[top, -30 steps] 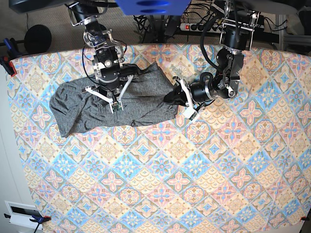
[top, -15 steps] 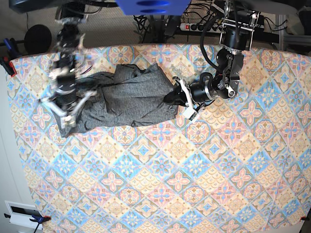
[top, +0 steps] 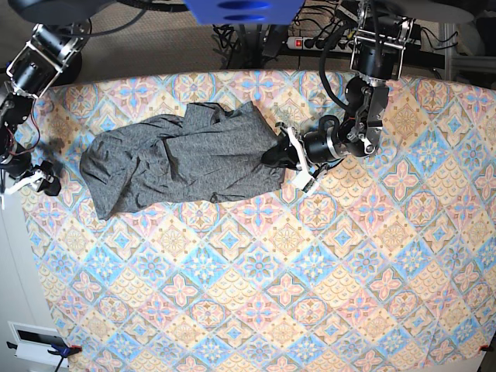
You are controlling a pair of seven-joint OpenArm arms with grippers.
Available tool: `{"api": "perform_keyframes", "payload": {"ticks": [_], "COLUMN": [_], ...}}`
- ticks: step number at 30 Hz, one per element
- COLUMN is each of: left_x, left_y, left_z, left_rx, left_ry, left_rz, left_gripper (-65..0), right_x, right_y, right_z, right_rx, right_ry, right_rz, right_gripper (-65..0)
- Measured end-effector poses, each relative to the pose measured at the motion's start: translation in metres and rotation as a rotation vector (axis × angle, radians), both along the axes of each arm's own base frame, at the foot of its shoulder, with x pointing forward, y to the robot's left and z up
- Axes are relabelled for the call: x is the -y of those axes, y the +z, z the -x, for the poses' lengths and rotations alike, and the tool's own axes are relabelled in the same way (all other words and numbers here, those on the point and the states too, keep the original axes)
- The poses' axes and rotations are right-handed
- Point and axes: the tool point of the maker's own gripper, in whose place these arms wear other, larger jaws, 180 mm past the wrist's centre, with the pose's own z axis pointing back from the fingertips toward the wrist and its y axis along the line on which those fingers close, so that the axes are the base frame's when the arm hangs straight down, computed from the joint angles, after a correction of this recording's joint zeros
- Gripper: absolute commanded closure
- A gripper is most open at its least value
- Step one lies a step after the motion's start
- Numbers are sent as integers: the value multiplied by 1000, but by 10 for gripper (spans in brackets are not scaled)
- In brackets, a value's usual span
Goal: Layout the t-shirt on the table in an organized manner, then fold the t-shirt properly
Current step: 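Grasp the bundle's end with the right gripper while the left holds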
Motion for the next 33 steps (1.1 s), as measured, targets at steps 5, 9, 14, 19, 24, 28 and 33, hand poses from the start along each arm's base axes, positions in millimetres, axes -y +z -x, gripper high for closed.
{"api": "perform_keyframes", "payload": {"ticks": [5, 9, 14, 19, 24, 28, 33], "left_x": [0, 0, 0, 1, 1, 1, 1], "left_y": [0, 0, 0, 0, -1, -1, -1], "left_z": [0, 0, 0, 0, 1, 1, 1], "left_rx": [0, -1, -1, -1, -4, -5, -5], "left_ry": [2, 1, 1, 1, 8, 10, 10], "left_rz": [0, 0, 1, 2, 5, 6, 6], "left_gripper": [0, 0, 0, 0, 0, 0, 0], "right_x": [-6, -18, -50, -67, -65, -67, -67], "right_y": [-30, -32, -49, -58, -70, -72, -72], "right_z": [26, 17, 15, 8, 11, 10, 9], "right_rx": [-67, -80, -125, -96, -74, -56, -58], "right_ry": [-18, 44, 138, 126, 61, 43, 42], "right_rz": [-91, -68, -71, -122, -221, -244, -240], "right_gripper": [-305, -301, -301, -302, -303, -303, -302]}}
